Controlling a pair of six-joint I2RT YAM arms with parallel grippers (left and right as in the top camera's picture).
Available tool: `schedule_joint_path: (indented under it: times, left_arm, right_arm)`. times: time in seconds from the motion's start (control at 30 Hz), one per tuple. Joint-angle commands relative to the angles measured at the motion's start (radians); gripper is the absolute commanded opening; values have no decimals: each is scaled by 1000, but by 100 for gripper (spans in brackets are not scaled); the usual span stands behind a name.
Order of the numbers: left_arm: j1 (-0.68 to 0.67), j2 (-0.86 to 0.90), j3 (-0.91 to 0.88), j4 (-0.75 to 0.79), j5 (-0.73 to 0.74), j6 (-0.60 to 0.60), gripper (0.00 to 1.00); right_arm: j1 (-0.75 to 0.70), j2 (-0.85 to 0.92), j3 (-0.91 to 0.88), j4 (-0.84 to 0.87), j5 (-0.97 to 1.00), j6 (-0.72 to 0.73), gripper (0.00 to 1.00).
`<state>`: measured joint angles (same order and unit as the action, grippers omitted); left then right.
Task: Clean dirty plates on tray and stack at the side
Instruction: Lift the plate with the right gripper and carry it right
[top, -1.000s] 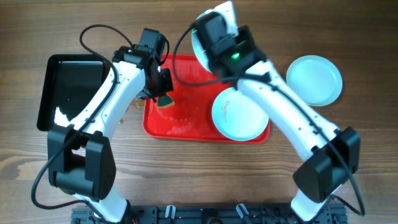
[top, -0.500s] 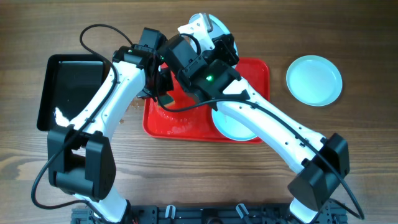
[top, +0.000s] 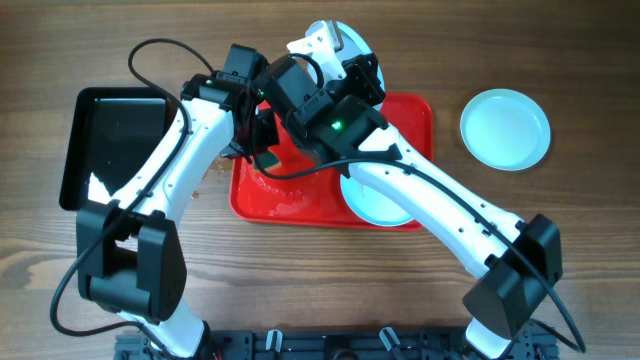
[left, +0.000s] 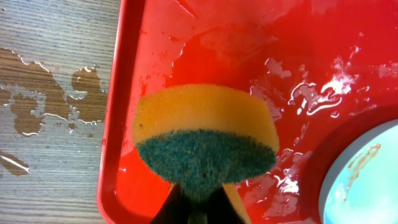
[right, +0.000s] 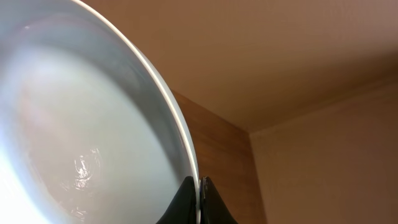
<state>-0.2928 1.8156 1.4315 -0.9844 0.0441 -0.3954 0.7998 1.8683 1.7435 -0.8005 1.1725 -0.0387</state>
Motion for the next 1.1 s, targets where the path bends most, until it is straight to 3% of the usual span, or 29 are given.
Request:
schedule_joint_path:
  times: [0.0,0.13,0.47,0.6,0.63,0.73,0.83,0.97,1.07]
  left_arm:
    - [3,-9,-6,5,12,-5,4]
    - [3,-9,-6,7,12,-5,4]
    - [3,-9,-6,8,12,-5,4]
    - [3,-9,-6,8,12,-5,4]
    - [3,-9,-6,8,12,-5,4]
    - [3,-9,-6,8,12,-5,4]
    - [3,-9,-6,8,12,-5,4]
    - [3,-9,-6,7,12,-5,4]
    - [3,-9,-6,7,12,-5,4]
  right_arm:
    - [-1,-8,10,-8,33,59,4]
    - [-1,-8,10,-43,25,158,4]
    - [-1,-8,10,-61,-13,145,4]
    - [-6,-8,10,-108,-257,47,4]
    - [-7,-9,10,-121,-233,53,4]
    - [-10,-20,10,-135,-131,218,4]
    - [-32,-19,10,-138,-229,105,4]
    - [-99,-48,10,-196,-247,350,4]
    - [-208,-88,10,-229,-481,357,4]
